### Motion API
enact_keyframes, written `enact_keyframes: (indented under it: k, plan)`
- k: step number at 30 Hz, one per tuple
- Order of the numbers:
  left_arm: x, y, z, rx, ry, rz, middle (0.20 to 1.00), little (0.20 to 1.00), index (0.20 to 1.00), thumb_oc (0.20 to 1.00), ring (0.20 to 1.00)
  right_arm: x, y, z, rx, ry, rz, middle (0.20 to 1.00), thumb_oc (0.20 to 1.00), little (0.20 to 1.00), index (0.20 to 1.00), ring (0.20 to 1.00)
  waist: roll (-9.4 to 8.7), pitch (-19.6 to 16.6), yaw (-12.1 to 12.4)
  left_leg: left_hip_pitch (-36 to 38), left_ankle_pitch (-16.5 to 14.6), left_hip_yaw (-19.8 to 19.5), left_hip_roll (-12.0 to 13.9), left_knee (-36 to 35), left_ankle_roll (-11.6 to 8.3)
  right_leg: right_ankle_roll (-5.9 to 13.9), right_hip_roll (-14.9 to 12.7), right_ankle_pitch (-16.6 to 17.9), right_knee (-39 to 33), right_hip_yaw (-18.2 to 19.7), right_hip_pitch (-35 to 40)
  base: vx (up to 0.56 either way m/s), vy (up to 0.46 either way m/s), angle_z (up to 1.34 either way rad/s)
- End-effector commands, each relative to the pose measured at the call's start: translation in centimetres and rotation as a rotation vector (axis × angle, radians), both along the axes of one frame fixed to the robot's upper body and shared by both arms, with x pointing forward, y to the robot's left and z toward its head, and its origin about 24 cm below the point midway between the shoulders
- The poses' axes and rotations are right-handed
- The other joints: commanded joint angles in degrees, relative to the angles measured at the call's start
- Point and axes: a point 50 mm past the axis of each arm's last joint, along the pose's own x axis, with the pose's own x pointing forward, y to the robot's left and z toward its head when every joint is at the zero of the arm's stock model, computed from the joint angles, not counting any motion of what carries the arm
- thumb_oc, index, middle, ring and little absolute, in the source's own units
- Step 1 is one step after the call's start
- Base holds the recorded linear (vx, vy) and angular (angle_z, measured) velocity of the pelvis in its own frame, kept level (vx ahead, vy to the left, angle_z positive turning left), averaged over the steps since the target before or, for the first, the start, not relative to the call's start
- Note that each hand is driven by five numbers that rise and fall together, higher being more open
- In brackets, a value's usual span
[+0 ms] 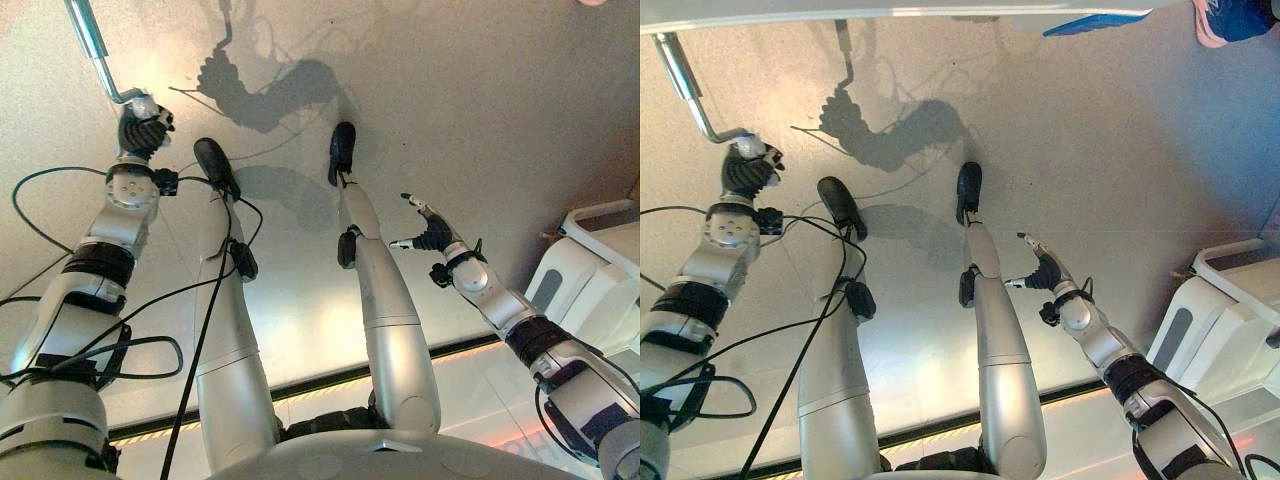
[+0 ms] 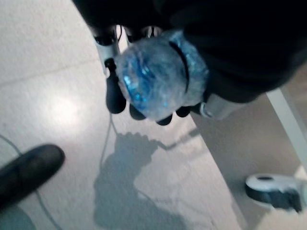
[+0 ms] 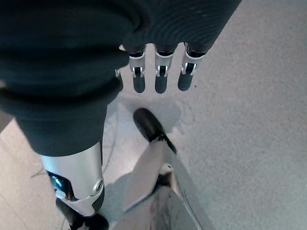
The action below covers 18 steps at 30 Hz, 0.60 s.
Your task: Raise the hospital bed
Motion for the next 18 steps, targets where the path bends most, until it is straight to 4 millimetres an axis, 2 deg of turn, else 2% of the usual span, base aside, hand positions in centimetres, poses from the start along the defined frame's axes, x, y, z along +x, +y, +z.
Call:
enact_keyframes:
  k: [1,2,5,6,7,8,14,18]
  plan:
    - [0.9,-4.0,3.3,0.125,-0.105,-0.152,0.200,0.200,0.200,0.200,0.200,-0.6,0.0,-0.1,-0.009,-0.004,0.014,1.000,1.000,1.000,1.000,1.000,-0.77,1.0,-1.2,6.5,-8.0,2.1,-3.4,3.2,1.12,5.96,-0.7,-1.7,-0.1,1.4,4.4,-0.03,-0.091,0.02]
    - [0.7,-5.8,4.0,0.139,-0.147,-0.232,0.200,0.200,0.200,0.200,0.200,-0.5,-0.1,-0.1,-0.021,-0.001,0.013,1.000,1.000,1.000,1.000,1.000,-0.57,1.0,-1.2,7.1,-7.2,2.1,-3.4,1.9,0.80,5.95,-0.5,-1.7,-0.3,1.2,4.7,-0.04,-0.113,0.01]
    - [0.4,-7.2,4.6,0.112,-0.188,-0.307,0.200,0.200,0.200,0.200,0.200,-0.5,-0.4,-0.1,-0.033,0.001,0.008,1.000,1.000,1.000,1.000,1.000,-0.38,1.0,-1.1,8.0,-6.3,2.1,-3.7,0.3,0.54,6.02,-0.3,-1.7,-0.4,0.9,5.1,-0.03,-0.068,0.03]
    - [-0.3,-8.5,5.5,0.120,-0.232,-0.389,0.200,0.200,0.200,0.200,0.200,-0.7,-0.8,-0.3,-0.049,0.010,0.002,1.000,1.000,1.000,1.000,1.000,-0.02,1.0,-0.9,8.7,-5.5,2.0,-3.8,-1.0,0.26,6.18,-0.1,-1.5,-0.6,0.4,5.5,-0.03,-0.070,0.06]
    - [-0.3,-8.5,5.5,0.120,-0.231,-0.389,0.200,0.200,0.200,0.200,0.200,-0.7,-0.8,-0.3,-0.049,0.011,0.003,1.000,1.000,1.000,1.000,1.000,-0.05,1.0,-0.9,8.8,-5.4,2.0,-3.8,-1.2,0.25,6.18,-0.2,-1.5,-0.7,0.4,5.6,-0.04,-0.094,0.07]
    - [-1.1,-9.3,5.8,0.072,-0.267,-0.456,0.200,0.200,0.200,0.200,0.200,-0.8,-1.2,-0.5,-0.057,0.019,-0.012,1.000,1.000,1.000,1.000,1.000,0.40,1.0,-0.6,9.3,-4.8,1.7,-3.9,-2.1,0.02,6.22,-0.1,-1.4,-0.7,0.1,5.9,-0.02,-0.051,0.06]
    - [-3.2,-10.3,6.1,0.033,-0.310,-0.583,0.200,0.200,0.200,0.200,0.200,-1.5,-2.4,-1.4,-0.069,0.053,-0.052,1.000,1.000,1.000,1.000,1.000,2.01,1.0,0.2,10.8,-3.5,0.9,-4.4,-4.0,-0.43,6.18,-0.2,-1.8,-0.4,-0.9,6.7,-0.02,-0.053,0.04]
    - [-6.2,-9.6,5.8,-0.024,-0.338,-0.669,0.200,0.200,0.200,0.200,0.200,-2.4,-3.7,-2.4,-0.070,0.093,-0.099,1.000,1.000,1.000,1.000,1.000,3.69,1.0,1.7,12.3,-3.3,0.6,-5.0,-4.8,-0.53,6.19,-0.5,-2.2,0.3,-1.3,7.8,0.00,0.000,0.00]
